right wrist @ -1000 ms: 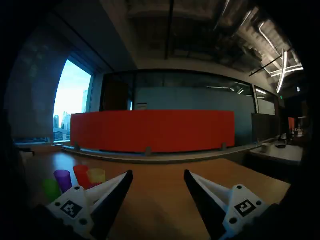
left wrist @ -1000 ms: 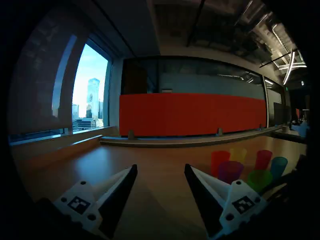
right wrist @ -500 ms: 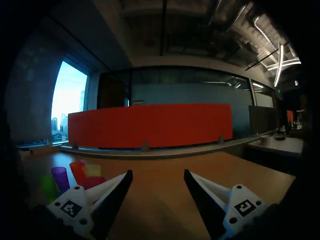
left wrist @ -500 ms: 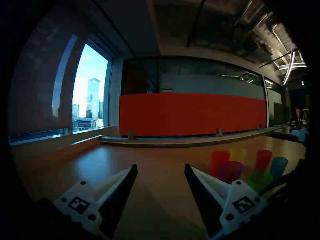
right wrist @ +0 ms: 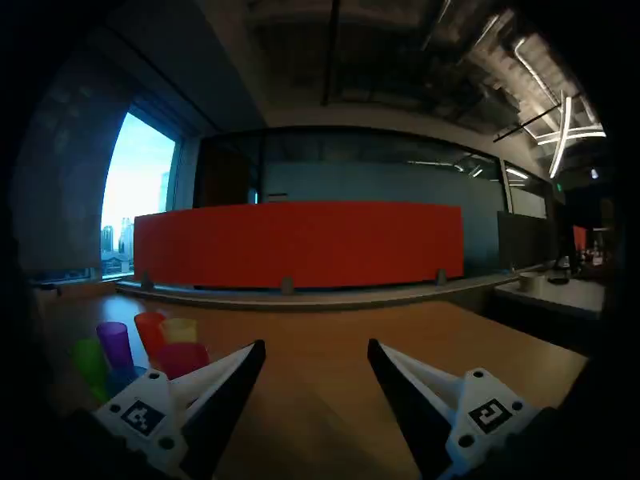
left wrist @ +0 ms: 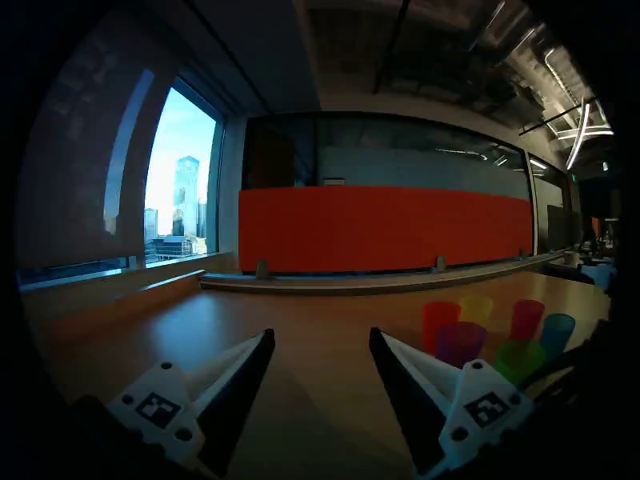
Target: Pour water
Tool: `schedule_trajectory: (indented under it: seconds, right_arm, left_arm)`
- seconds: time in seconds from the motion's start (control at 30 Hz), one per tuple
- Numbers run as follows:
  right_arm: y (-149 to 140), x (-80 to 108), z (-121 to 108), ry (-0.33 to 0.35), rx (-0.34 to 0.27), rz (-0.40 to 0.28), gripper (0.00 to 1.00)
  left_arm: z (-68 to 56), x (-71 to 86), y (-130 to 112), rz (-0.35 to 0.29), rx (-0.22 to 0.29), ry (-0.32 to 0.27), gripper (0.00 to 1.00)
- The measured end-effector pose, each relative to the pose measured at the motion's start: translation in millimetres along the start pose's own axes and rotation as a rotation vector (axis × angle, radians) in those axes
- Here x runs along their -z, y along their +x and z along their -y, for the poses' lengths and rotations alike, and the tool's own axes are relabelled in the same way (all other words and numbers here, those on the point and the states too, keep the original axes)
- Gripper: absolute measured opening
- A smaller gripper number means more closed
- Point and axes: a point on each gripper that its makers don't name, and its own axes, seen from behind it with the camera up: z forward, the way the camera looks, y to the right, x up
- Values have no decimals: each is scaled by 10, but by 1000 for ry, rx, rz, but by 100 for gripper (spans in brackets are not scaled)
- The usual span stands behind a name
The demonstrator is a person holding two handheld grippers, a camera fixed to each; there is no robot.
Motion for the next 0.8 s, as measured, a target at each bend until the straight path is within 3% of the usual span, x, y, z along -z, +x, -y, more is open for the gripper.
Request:
schedule_trajectory:
  seconds: [0.8]
  right_arm:
    - [-48, -11, 21, -4, 14, 10, 99]
  left_arm:
    - [-2, -7, 0, 0, 0, 0, 87]
